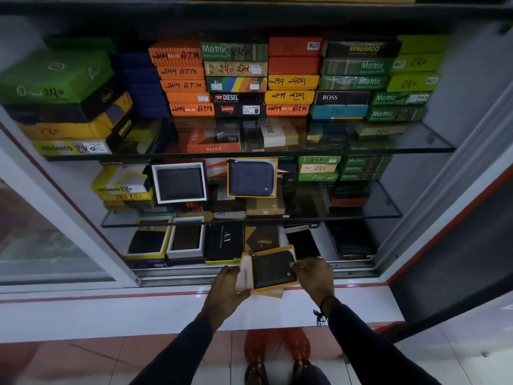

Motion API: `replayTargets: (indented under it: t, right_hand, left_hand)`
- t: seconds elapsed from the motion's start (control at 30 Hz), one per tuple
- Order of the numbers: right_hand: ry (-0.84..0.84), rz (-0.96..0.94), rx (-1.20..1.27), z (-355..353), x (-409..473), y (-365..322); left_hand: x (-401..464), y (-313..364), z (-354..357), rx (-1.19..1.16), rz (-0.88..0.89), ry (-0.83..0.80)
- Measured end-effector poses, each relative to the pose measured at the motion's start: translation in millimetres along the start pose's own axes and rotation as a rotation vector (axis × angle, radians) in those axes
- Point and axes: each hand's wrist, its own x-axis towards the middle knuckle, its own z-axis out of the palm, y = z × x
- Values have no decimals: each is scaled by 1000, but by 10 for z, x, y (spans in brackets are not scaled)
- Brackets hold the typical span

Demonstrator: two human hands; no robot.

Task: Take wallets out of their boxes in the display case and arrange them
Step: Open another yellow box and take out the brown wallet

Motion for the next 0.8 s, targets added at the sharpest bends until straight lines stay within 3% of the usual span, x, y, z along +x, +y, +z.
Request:
replayTargets:
  t: [0.17, 0.37, 0.47, 0.53, 0.67, 0.8]
  right_hand:
    - [-106, 45, -140, 6, 16, 6]
    - [-369, -15, -301, 37, 132, -235]
    - [-309, -128, -457, 25, 155, -378]
    - [-294, -169, -463, 57, 170, -410]
    - [-479, -81, -364, 382, 370, -95]
    - [-426, -2, -206, 362, 301, -197]
  left_hand:
    - [75, 140, 36, -118, -42, -42]
    - [137, 94, 20, -171, -46, -65]
    - [131, 109, -6, -189, -26, -57]
    - [151, 105, 8, -199, -28, -49]
    - [168, 109, 33, -222, -28, -32]
    - [191, 85, 27, -268, -27, -31]
